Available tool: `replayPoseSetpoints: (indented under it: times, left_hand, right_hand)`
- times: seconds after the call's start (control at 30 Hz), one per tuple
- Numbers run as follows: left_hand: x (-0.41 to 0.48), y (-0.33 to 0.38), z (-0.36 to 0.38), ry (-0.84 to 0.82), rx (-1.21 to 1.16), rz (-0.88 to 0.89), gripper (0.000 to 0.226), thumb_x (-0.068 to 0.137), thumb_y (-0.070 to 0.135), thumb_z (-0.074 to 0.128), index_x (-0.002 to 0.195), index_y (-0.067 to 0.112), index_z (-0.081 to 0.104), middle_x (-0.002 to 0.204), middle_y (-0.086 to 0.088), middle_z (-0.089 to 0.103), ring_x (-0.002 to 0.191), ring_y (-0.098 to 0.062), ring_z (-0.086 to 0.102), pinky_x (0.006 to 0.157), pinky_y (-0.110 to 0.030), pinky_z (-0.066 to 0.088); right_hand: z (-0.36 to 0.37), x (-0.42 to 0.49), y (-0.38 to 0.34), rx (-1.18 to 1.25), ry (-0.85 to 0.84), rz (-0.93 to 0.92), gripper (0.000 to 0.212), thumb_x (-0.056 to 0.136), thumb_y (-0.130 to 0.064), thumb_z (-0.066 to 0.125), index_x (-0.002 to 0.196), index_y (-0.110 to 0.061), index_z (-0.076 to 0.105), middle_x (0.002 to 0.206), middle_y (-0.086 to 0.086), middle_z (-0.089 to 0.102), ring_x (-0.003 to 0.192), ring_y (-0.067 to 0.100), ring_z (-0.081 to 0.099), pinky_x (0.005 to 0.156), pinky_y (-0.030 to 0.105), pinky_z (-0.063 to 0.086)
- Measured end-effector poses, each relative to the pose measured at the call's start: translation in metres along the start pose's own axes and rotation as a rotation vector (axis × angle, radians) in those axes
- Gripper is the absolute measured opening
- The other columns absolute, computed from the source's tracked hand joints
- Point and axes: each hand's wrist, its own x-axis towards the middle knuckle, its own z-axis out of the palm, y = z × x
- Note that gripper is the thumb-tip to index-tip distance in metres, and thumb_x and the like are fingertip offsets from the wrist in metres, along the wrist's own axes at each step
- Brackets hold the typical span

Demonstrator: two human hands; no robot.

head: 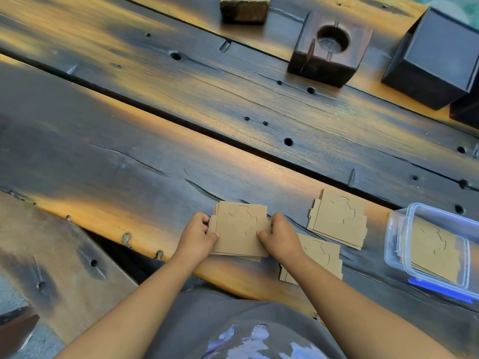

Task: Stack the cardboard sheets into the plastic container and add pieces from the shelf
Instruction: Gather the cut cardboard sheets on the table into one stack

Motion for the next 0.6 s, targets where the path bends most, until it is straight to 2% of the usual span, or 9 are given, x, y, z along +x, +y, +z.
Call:
replayPoseSetpoints:
  times: [0.17, 0.33, 0.5, 0.6]
  left_hand:
    - [0.004, 0.005, 0.002, -0.029, 0.036, 0.025, 0.029, 0.086, 0.018, 0.067, 0.111, 0.015, 0.051, 0.096, -0.001, 0.060, 0.083, -0.014, 0.057, 0.058, -0.021, 0.038]
    - [0.008, 0.002, 0.003, -0.036, 0.073, 0.017, 0.031, 0.084, 0.019, 0.068, 0.110, 0.016, 0.051, 0.101, -0.005, 0.060, 0.090, -0.021, 0.060, 0.063, -0.028, 0.040]
    - [0.016, -0.001, -0.002, 0.023, 0.072, -0.014, 0.031, 0.083, 0.021, 0.070, 0.105, 0.018, 0.049, 0.100, -0.001, 0.053, 0.078, -0.013, 0.050, 0.057, -0.019, 0.033]
    - [0.016, 0.001, 0.000, -0.013, 0.039, -0.057, 0.031, 0.082, 0.022, 0.071, 0.105, 0.015, 0.052, 0.093, 0.000, 0.058, 0.084, -0.018, 0.056, 0.060, -0.023, 0.040]
  right_hand:
    - [0.004, -0.003, 0.010, 0.042, -0.008, 0.031, 0.028, 0.084, -0.031, 0.065, 0.097, -0.016, 0.045, 0.093, 0.003, 0.058, 0.084, 0.023, 0.057, 0.063, 0.031, 0.039]
    - [0.006, -0.005, 0.015, 0.103, -0.016, 0.047, 0.028, 0.083, -0.030, 0.067, 0.097, -0.014, 0.048, 0.083, -0.001, 0.057, 0.080, 0.022, 0.058, 0.065, 0.034, 0.044]
    - [0.010, -0.006, 0.017, 0.193, -0.001, 0.109, 0.026, 0.082, -0.029, 0.067, 0.095, -0.015, 0.050, 0.084, 0.000, 0.058, 0.079, 0.020, 0.057, 0.063, 0.032, 0.043]
    - [0.015, -0.006, 0.014, 0.365, -0.039, 0.216, 0.029, 0.080, -0.029, 0.070, 0.097, -0.015, 0.051, 0.088, 0.001, 0.061, 0.087, 0.022, 0.061, 0.074, 0.036, 0.048]
